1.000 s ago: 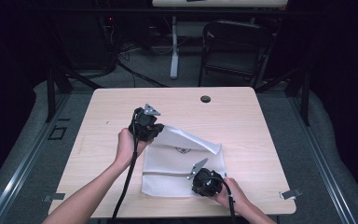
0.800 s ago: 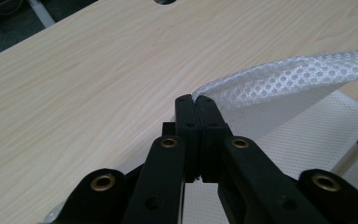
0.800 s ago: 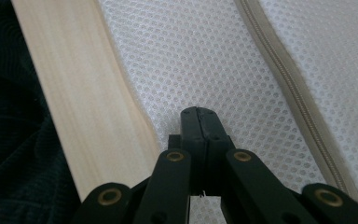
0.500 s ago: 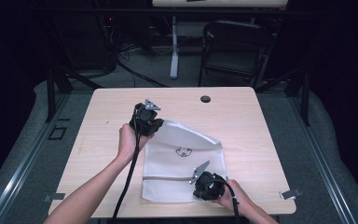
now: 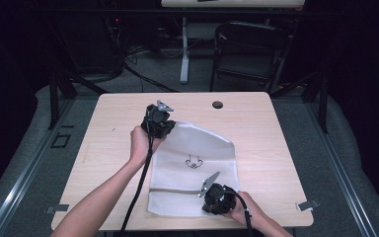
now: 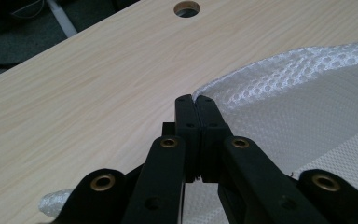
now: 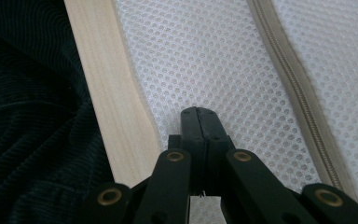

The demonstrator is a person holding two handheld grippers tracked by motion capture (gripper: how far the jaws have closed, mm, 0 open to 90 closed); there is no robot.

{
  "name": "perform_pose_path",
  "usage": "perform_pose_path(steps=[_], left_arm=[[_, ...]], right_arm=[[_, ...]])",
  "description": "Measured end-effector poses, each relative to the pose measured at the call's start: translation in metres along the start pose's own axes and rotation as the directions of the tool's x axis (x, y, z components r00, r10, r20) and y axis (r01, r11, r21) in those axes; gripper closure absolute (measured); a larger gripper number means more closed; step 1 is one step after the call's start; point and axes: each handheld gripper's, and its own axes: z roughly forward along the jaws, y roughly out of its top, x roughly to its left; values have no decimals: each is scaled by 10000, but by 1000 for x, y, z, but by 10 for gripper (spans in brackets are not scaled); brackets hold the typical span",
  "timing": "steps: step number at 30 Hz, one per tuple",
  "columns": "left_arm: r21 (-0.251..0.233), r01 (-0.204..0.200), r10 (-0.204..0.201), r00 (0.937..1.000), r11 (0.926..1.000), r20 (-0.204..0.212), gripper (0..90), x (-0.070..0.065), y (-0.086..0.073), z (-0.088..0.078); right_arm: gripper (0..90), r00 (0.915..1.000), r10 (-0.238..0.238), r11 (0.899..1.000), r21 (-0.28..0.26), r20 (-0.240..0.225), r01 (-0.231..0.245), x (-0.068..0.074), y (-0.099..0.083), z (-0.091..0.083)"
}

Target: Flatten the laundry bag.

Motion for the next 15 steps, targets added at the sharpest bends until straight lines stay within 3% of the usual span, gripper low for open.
perform_pose_path(steps=[15], left_arm=[[26,278,-276,9984,9996,-501,896,9,0,23]], right_arm=[[900,9996,-243,9996,107,-152,245,3,2,1]])
